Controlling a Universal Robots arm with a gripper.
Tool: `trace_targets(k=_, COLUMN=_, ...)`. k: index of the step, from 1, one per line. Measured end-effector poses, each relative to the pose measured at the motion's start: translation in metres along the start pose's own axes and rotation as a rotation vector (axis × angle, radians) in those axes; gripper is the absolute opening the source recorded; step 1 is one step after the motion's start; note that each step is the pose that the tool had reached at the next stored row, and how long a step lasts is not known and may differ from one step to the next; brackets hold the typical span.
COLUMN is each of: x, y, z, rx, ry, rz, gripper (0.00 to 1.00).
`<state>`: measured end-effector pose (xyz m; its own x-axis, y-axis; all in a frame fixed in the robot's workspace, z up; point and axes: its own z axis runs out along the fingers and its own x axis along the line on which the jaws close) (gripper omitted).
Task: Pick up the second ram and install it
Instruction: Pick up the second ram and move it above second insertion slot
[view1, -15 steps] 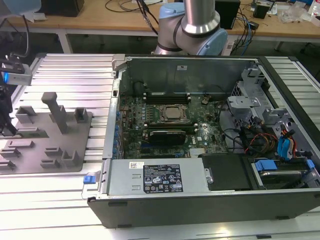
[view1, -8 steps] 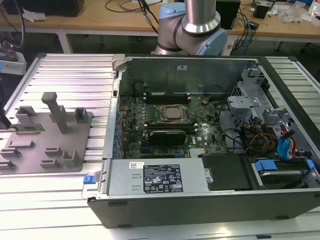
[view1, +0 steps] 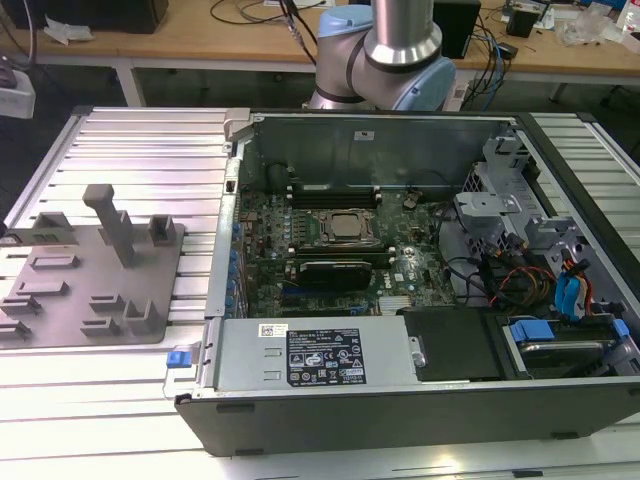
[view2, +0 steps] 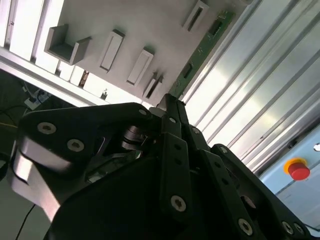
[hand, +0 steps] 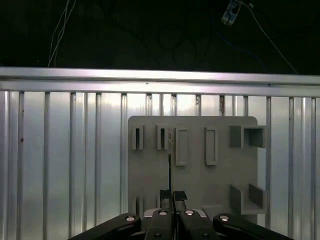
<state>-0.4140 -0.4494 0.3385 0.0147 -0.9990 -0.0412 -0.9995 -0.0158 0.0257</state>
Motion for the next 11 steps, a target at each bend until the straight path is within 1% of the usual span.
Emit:
trace_targets(k=3, x=-0.0003, y=0.0002, z=-0.0070, rx=0.0001, ry=0.0000, rz=0.000, gripper=0.09)
trace_targets(k=5, x=-0.0006, y=0.0003, z=-0.0144, rx=0.0000, ry=-0.0001, rz=0.000, gripper=0.09)
trace_targets(k=8, x=-0.0010, y=0.0005, z=-0.0233, rx=0.0000, ry=-0.0003, rz=0.000, gripper=0.09)
trace_targets(k=9, x=-0.0011, y=0.0005, z=-0.0268, rx=0.0000, ry=-0.0006, rz=0.000, gripper=0.09)
trace_targets(k=10, x=-0.0014, y=0.0006, z=-0.0340, rx=0.0000, ry=-0.0014, rz=0.000, gripper=0.09)
trace_targets(k=11, x=-0.0016, y=0.0005, z=-0.0377, rx=0.0001, ry=-0.0021, rz=0.000, gripper=0.09)
